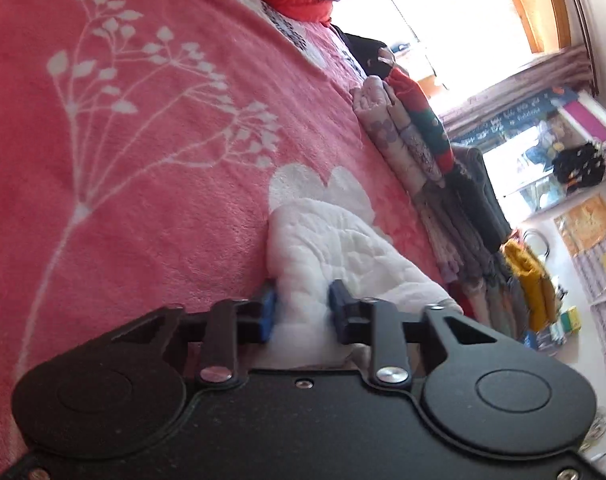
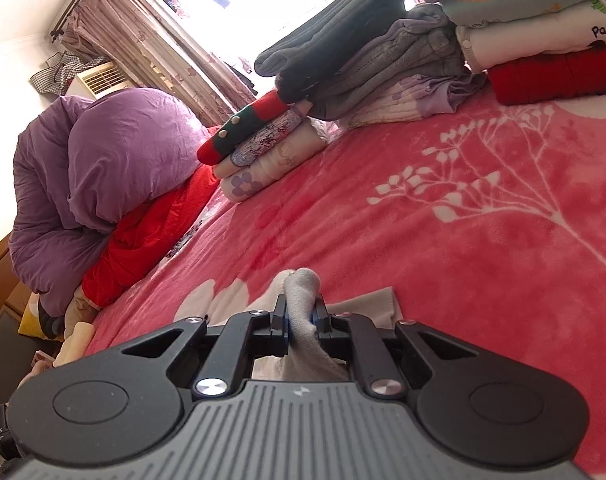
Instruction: Fold clothes
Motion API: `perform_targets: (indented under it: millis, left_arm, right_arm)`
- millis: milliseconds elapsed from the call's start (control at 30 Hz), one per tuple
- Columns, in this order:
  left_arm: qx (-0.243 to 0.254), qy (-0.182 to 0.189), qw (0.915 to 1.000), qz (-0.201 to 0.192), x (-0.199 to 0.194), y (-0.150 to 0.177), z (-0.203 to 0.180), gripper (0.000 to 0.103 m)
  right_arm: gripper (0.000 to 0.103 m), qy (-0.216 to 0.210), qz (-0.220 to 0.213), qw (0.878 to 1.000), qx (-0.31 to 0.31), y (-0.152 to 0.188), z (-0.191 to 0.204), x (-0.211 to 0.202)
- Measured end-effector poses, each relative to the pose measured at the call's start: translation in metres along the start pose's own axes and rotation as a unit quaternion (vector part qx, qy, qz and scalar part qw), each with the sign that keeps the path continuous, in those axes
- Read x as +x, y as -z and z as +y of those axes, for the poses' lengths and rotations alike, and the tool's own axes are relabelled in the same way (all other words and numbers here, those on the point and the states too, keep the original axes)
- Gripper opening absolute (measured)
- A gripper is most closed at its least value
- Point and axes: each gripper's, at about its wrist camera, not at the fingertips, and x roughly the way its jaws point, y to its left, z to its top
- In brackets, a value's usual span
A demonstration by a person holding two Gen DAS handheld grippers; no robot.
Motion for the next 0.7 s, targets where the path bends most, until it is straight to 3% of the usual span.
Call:
perform_targets:
  millis: [67,133,233,367,600,667,700]
  left_arm:
    - [0.058,-0.020,0.9978,-0.024,-0.006,-0.003,-0.014,0.014]
    - [0.138,-0.050,0.9871,-0.064,-0.016,-0.008,-0.032,0.014]
    - [0.243,-0.089,0.9570,-0.131,-0.031,-0.018,-0.056,0.013]
    - [0.328,-0.137,0.9130,-0.201,-0.033,-0.032,-0.069,0.013]
    - [0.393,-0.209,0.8622,-0.241,0.004,-0.052,-0.064,0.013]
    - [0.427,-0.236,0.8369,-0.248,0.017,-0.051,-0.065,0.013]
    - [0.452,-0.253,0.8178,-0.250,0.024,-0.048,-0.066,0.013]
  right_arm:
    - [0.012,-0.008,-0.001,1.000,-0.005,-0.001,0.003,0.002]
    - [0.012,-0.010,-0.009,1.000,-0.014,-0.003,0.008,0.004]
    - [0.011,-0.014,-0.030,0.999,-0.038,-0.009,0.018,0.005]
    - [0.011,-0.023,-0.077,0.993,-0.085,-0.022,0.035,0.009]
    - [0.011,-0.011,-0.102,0.979,-0.175,-0.040,0.063,0.036]
    - [0.011,-0.005,-0.100,0.976,-0.191,-0.045,0.068,0.048]
    - [0.011,-0.002,-0.100,0.975,-0.198,-0.047,0.070,0.054]
